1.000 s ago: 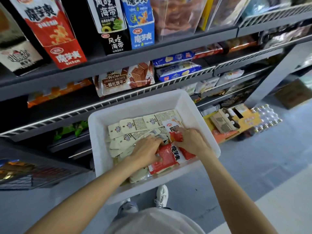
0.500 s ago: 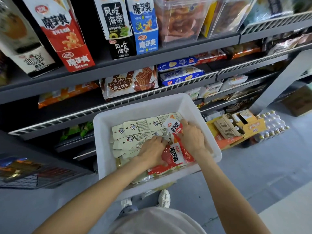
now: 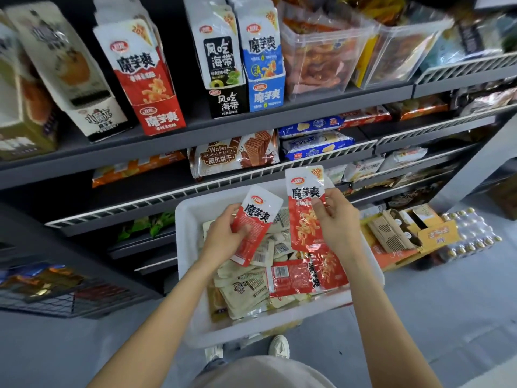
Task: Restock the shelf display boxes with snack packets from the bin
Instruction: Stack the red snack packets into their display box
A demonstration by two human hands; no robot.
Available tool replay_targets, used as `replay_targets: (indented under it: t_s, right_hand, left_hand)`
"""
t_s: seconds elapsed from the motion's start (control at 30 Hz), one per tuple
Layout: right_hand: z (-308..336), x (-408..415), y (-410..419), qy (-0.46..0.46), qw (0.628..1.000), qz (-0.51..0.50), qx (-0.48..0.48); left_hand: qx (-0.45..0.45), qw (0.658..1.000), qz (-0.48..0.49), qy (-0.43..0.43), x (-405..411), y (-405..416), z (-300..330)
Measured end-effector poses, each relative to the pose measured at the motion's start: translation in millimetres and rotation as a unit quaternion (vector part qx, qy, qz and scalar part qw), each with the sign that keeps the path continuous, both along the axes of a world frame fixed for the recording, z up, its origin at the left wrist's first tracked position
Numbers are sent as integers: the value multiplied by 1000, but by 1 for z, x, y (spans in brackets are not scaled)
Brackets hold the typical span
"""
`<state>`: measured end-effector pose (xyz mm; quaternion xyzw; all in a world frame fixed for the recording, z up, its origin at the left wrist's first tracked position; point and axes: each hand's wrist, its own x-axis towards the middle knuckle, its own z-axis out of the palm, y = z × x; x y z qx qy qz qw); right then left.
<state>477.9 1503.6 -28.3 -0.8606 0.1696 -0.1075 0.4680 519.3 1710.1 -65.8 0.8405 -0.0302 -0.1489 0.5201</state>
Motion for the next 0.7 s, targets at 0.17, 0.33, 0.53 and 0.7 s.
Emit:
replay_targets:
  t_s: [0.17, 0.33, 0.53, 0.7]
  right_hand:
    - [-2, 14, 19, -1, 999, 27, 18]
    - [27, 42, 50, -33, 989, 84, 118]
    - [102, 90, 94, -208, 937, 140, 244]
    - [162, 153, 138, -292, 903, 180, 260]
  left_hand:
    - [-31, 997, 48, -55, 2, 23, 8]
    - [-16, 997, 30, -62, 12, 49, 40]
    - [-185, 973, 67, -117, 40, 100, 95]
    - [-116, 950, 115, -265, 69, 137, 152]
